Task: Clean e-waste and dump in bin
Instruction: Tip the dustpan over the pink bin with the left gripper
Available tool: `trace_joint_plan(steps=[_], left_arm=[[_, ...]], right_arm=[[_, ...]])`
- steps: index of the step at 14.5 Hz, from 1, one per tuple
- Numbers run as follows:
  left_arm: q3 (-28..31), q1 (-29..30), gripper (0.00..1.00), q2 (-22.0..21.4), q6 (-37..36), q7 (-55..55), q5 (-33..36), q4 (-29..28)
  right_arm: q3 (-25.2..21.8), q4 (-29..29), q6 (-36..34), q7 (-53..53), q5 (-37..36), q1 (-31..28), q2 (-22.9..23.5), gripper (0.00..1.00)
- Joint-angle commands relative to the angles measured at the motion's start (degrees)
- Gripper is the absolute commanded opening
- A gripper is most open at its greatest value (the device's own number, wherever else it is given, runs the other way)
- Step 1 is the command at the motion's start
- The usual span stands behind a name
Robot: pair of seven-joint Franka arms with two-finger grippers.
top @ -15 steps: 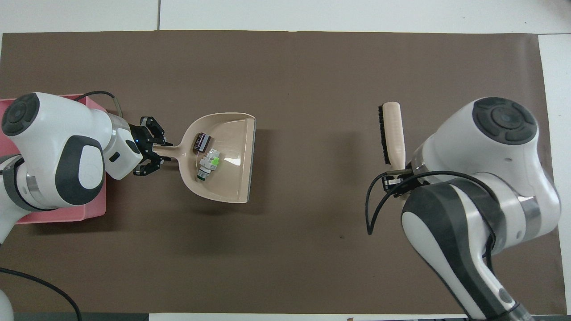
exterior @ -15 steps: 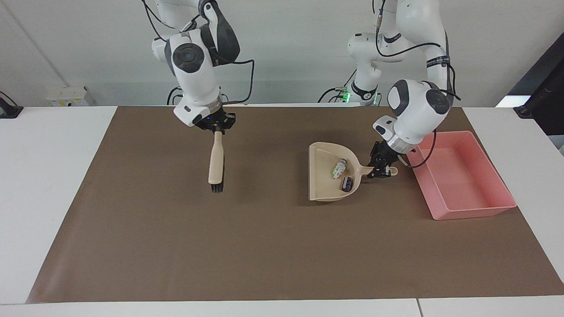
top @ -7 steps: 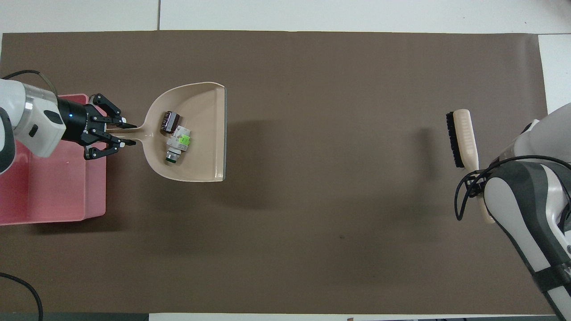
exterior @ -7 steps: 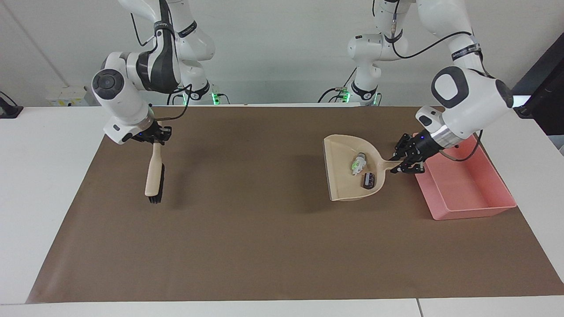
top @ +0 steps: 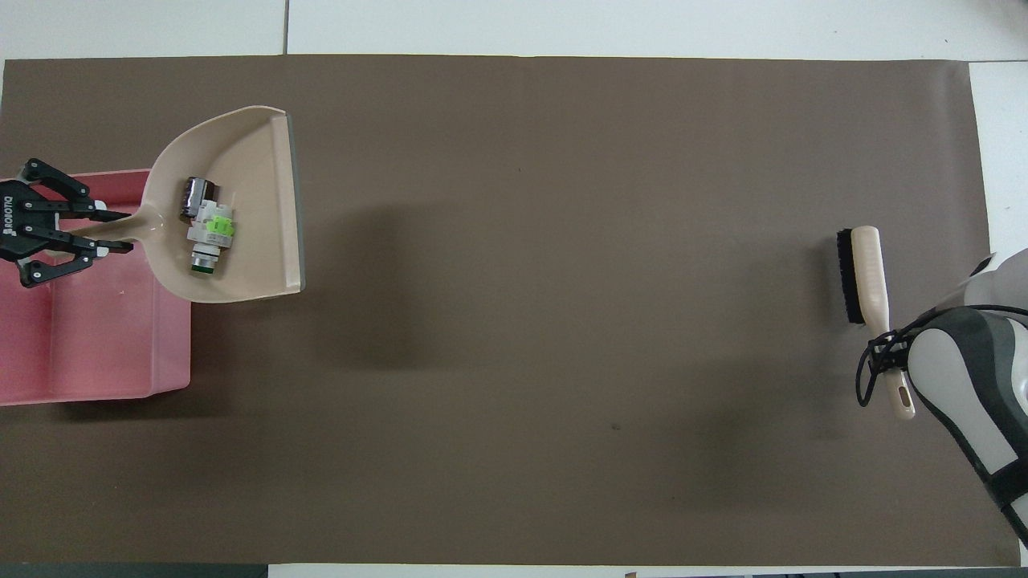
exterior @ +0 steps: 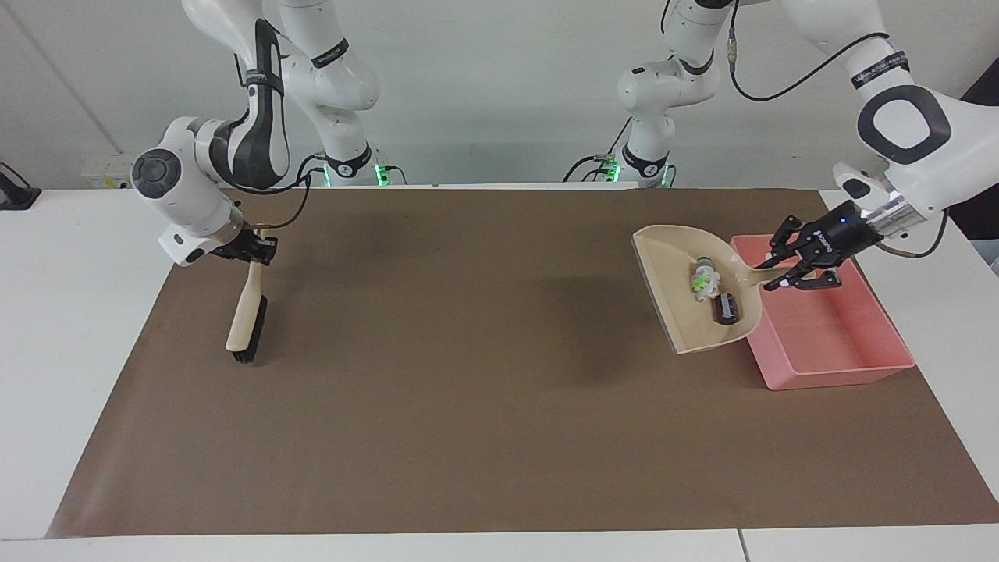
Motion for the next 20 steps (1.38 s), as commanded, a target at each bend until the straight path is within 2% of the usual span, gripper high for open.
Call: trace_joint_plan(steps=[1,6,8,12,13,14,17,20], left_arm=[[-0.1,4.8,0.00,1.4,-1.0,4.6,1.0,2.0],[0.0,8.8,0.00,4.5,0.7,5.0,16.0,7.9],[0.1,11.1,0.00,5.0,3.5,6.7,21.4,9.3],[0.4,12.6,0.00,4.9,12.7,14.4,29.5,9.6],[0.4,12.0,0.00,4.3,14.8,14.6,33.6,9.6],[0.2,11.5,0.00,3.5,15.9,14.3,38.2,9.6],[-0.1,8.6,0.00,1.3,15.9,13.0,49.0,9.3],[-0.1,5.1,0.00,-1.0,14.5,5.3,61.2,8.6]], right_arm=[[0.9,-2.9,2.2,-2.4,-0.9,-1.8,-2.1,0.00],[0.9,-5.0,4.0,-4.6,-0.9,-2.8,-2.8,0.02],[0.9,-5.7,4.6,-5.6,-0.9,-3.1,-3.0,0.09],[0.9,-5.9,5.0,-5.9,-0.9,-3.1,-3.2,0.60],[0.9,-5.5,4.9,-5.9,-0.9,-3.1,-3.1,0.85],[1.0,-4.4,4.3,-5.8,-0.7,-3.1,-2.7,1.00],[1.0,2.2,4.7,-5.4,-0.4,-2.6,-1.3,1.00],[1.4,9.6,3.9,-5.6,-0.5,-1.3,-1.4,1.00]])
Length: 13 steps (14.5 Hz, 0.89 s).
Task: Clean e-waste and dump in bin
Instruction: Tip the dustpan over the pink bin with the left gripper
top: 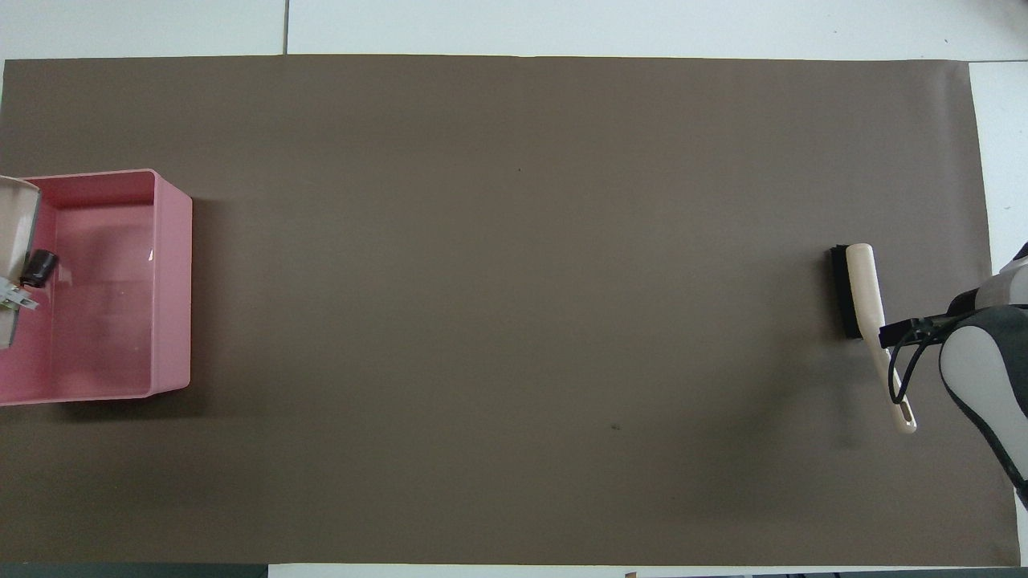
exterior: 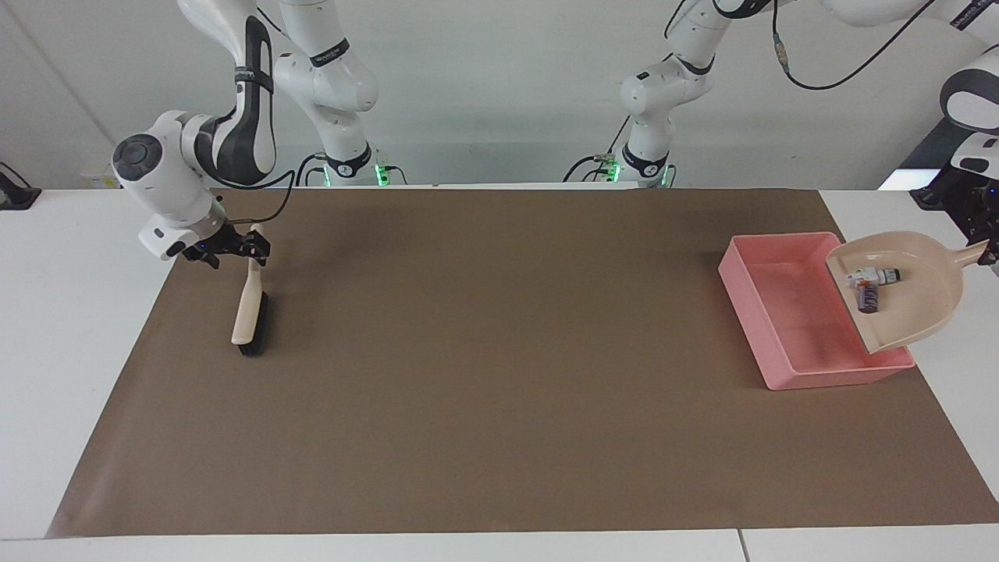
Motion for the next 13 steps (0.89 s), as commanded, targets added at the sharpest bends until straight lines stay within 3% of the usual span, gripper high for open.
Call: trace_joint_plan(steps=[1,3,8,13], left_arm=[[0.4,-3.3,0.00,-3.6,-2.0,-8.1,10.5,-1.8],[0.3,-5.6,0.00,-5.6,-3.7,-14.0,17.3,-3.0],[0.4,-13.0,0.00,-6.5,-9.4,-20.5,27.4,-2.9],[0.0,-17.9,0.00,-6.6,-11.2,-21.4,28.3,-2.6]], right_arm=[[0.9,7.7,-1.5,-0.2,-0.3,2.3,0.3,1.00],[0.9,11.7,-3.6,6.8,-0.2,3.9,0.1,1.00],[1.2,24.6,-18.0,20.2,1.3,8.3,0.4,1.00],[0.6,35.0,-29.2,21.0,1.7,8.6,1.1,1.00]])
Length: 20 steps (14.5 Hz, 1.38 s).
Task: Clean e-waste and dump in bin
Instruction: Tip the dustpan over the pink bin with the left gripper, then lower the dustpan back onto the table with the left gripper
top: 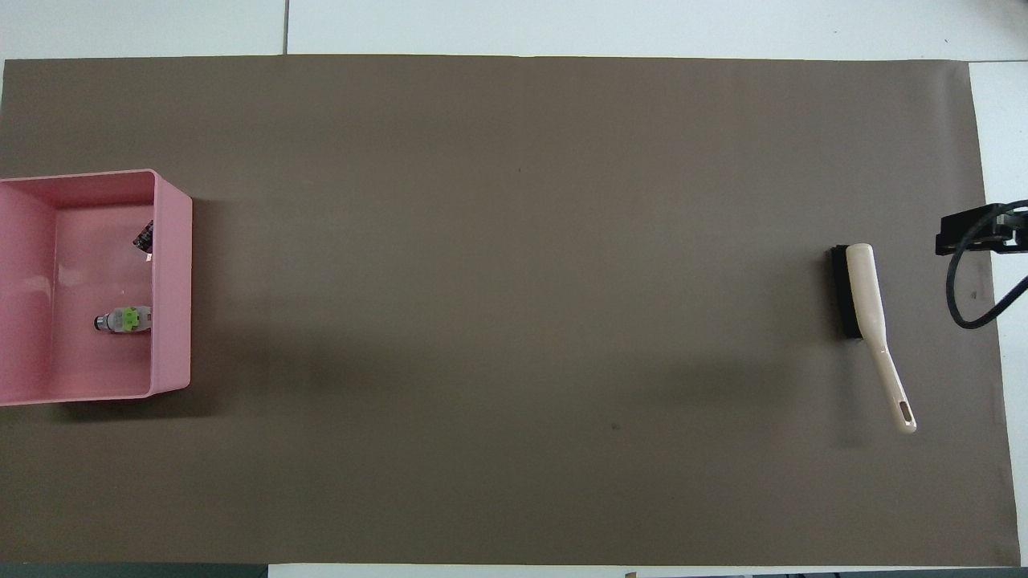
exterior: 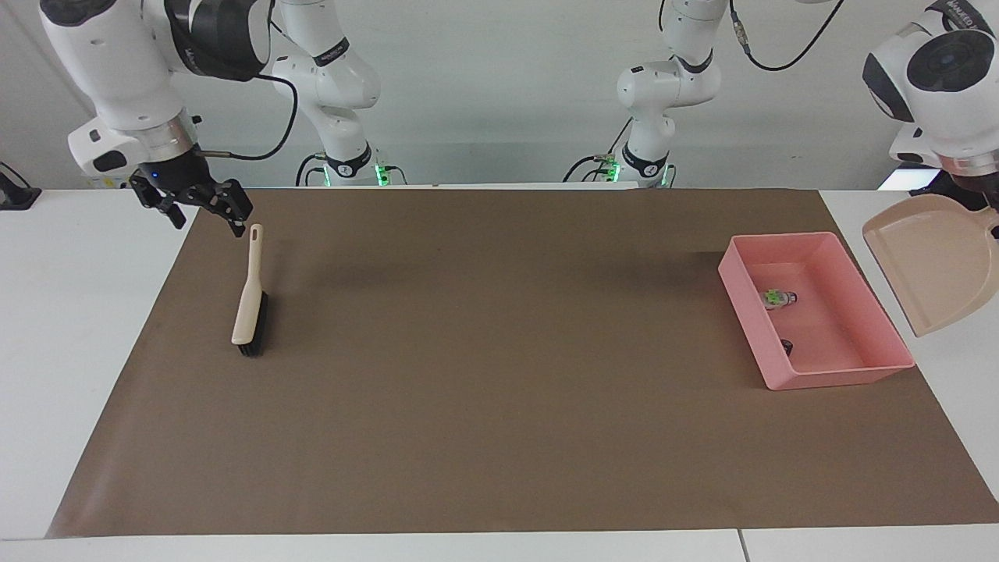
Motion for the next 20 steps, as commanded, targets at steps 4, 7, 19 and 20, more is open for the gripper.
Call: trace_joint_plan(steps=[4,7,19,20], left_arm=[[0.4,-0.9,0.00,-1.5,-1.1,-0.1,-16.4,-0.7],[0.4,-0.6,0.00,-2.0,-1.2,-0.1,-30.1,-2.1],[0.2,-21.8,0.00,-3.5,17.2,-17.9,-48.2,-26.0],[0.1,-22.4,0.00,-2.4,17.9,-19.3,-48.7,-26.2]], right_arm=[[-12.8,6.1,-6.8,0.6,1.0,12.8,2.3,1.00],[-12.3,6.0,-7.9,0.7,1.0,12.4,2.0,1.00],[-9.9,5.1,-7.2,1.9,0.8,14.2,1.4,1.00],[-9.9,5.3,-7.3,0.5,1.0,14.0,1.6,1.00]])
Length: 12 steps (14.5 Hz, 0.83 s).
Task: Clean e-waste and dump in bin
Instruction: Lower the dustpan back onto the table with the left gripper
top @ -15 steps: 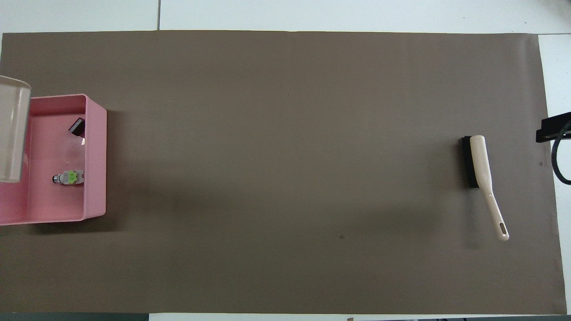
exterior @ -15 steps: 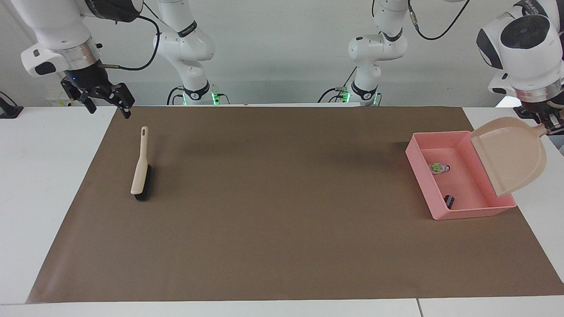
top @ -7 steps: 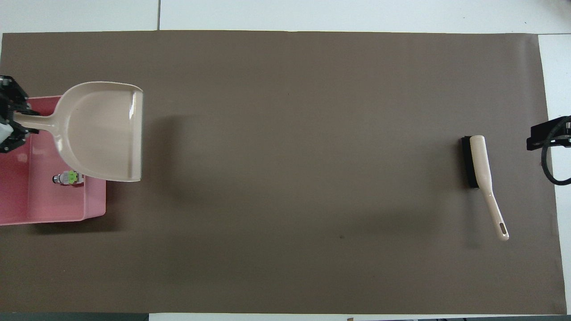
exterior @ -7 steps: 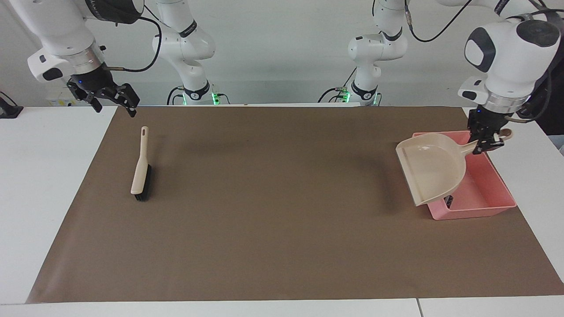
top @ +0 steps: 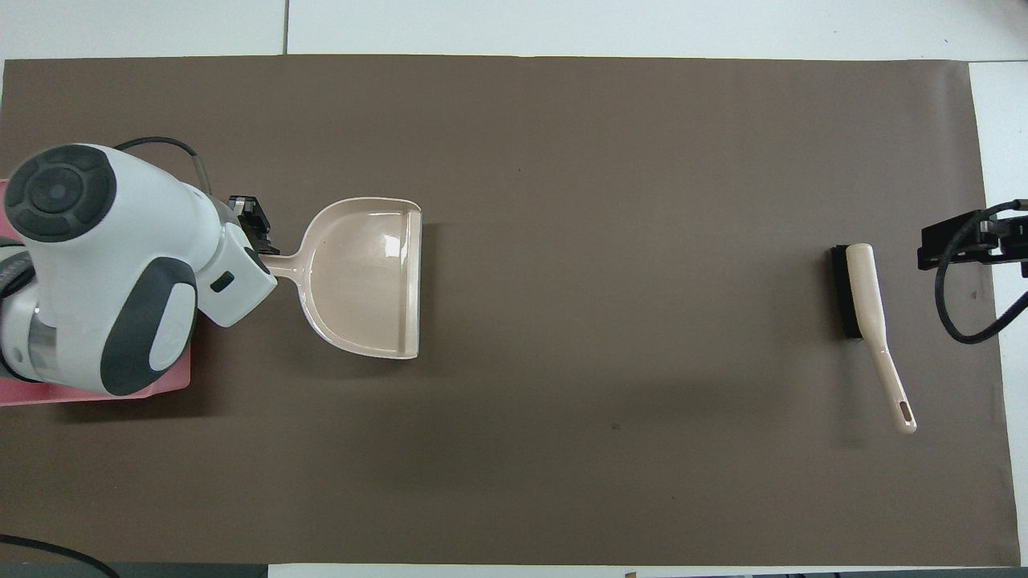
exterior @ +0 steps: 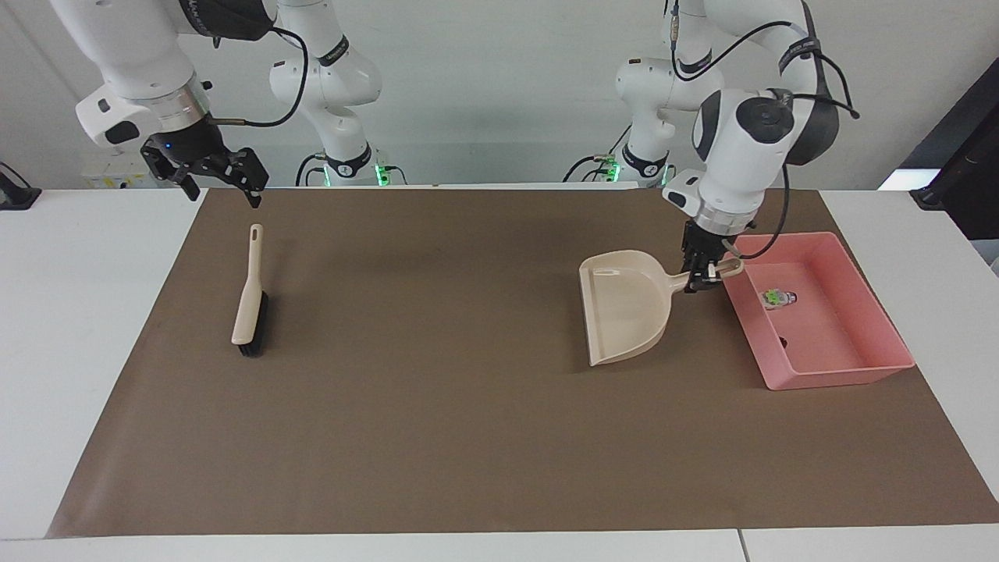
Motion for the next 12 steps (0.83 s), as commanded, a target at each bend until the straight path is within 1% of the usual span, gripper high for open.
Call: trace_joint_plan(steps=[1,3,6,8,9,10,12], left_arm=[[1.0,-2.3,0.00,1.1,4.1,-2.1,-1.8,-2.9],[1.0,-2.8,0.00,1.8,7.0,-2.2,-1.8,-4.3],[1.0,-4.2,0.12,1.1,8.0,-2.3,-1.8,-6.8],[1.0,-4.2,0.25,1.1,7.9,-2.2,-1.8,-6.9],[1.1,-3.8,0.44,1.2,7.2,-2.1,-1.8,-6.4],[1.2,-3.2,0.50,1.3,6.6,-1.9,-1.8,-5.9],[1.2,-0.7,0.53,1.2,5.1,-1.8,-1.8,-3.6]], right_arm=[[-0.1,1.5,-0.3,-2.7,1.6,-0.6,0.3,1.00],[-0.1,3.3,-0.9,-2.7,2.7,-0.5,1.2,1.00],[-0.1,3.4,-1.3,-2.7,2.9,-0.7,1.3,1.00],[-0.1,3.2,-0.8,-2.7,2.9,-0.8,1.3,1.00],[-0.1,3.0,-0.7,-2.7,3.0,-0.8,1.2,1.00],[-0.1,2.8,-0.6,-2.7,3.0,-0.9,1.2,1.00],[-0.1,2.0,1.2,-2.4,3.0,-0.8,0.9,1.00]])
